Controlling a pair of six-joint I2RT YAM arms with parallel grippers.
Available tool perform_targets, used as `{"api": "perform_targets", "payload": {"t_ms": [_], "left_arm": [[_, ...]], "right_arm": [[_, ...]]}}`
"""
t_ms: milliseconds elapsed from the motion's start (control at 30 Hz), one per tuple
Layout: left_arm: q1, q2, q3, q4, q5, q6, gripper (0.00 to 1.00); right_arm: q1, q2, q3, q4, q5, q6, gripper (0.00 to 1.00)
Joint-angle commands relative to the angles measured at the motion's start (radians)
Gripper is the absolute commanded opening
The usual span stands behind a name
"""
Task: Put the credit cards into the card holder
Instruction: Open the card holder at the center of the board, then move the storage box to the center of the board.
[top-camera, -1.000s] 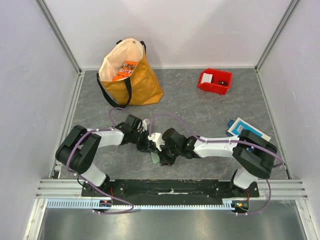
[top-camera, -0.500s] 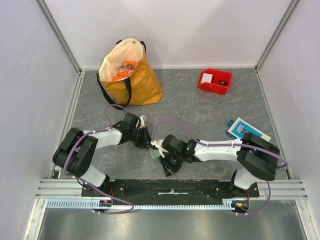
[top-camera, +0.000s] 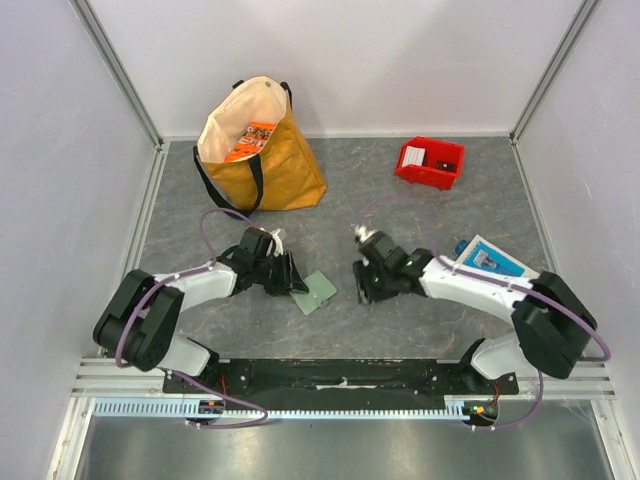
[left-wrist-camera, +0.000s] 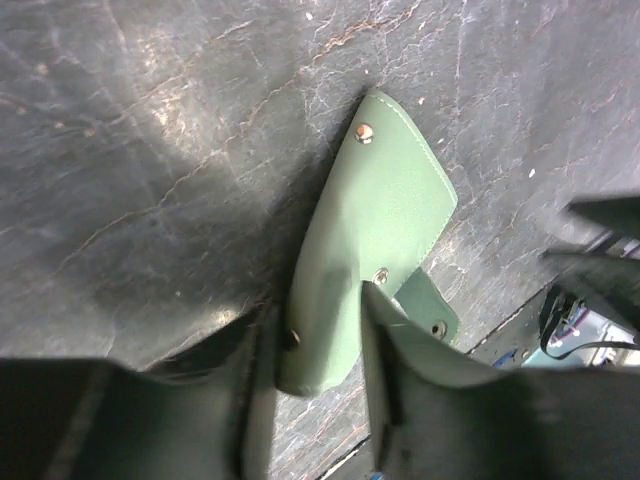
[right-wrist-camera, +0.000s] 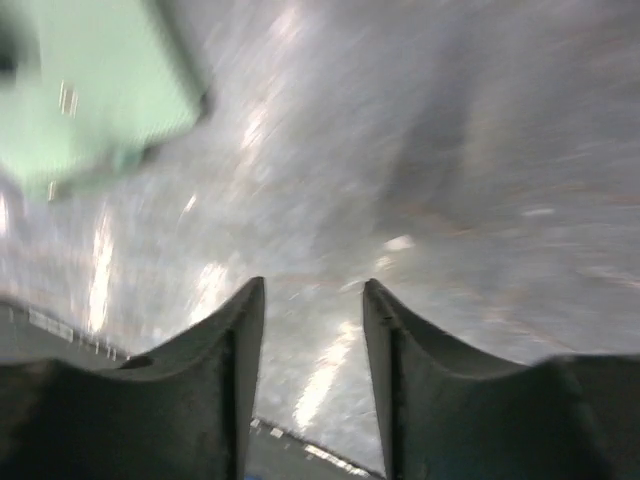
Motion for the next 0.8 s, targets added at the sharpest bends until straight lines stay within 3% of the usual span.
{"api": "perform_targets", "payload": {"t_ms": [0,100,300,400,467,600,767], "left_arm": [[0.003,-0.109,-0.037,-0.077,-0.08,0.034,0.5],[0.002,-0.204,-0.043,-0.126,-0.092,0.028,0.64],[0.0,-0.334,0.001,-0.247,-0.173,0.056,0.81],[0.002,-0.355,0.033,-0.29,-0.204,0.073,0.83],[0.002,-0.358,0.047,-0.307,-0.212,0.082,0.84],[0.0,-0.355,0.06,-0.311,-0.207,0.082,0.84],[0.0,-0.355,0.063,-0.311,-0.205,0.079,0.84]], "right_arm": [[-0.13,-0.081,0.126,0.001,0.205,0.038,0.63],[-0.254,-0.029,0.273,0.001,0.251,0.046,0.67],[-0.514,0.222,0.529,0.007,0.202,0.145,0.76],[-0.588,0.343,0.644,0.002,0.202,0.213,0.79],[-0.615,0.396,0.693,0.016,0.284,0.283,0.8],[-0.657,0.442,0.761,0.059,0.43,0.41,0.79],[-0.72,0.477,0.818,0.084,0.459,0.535,0.78]]}}
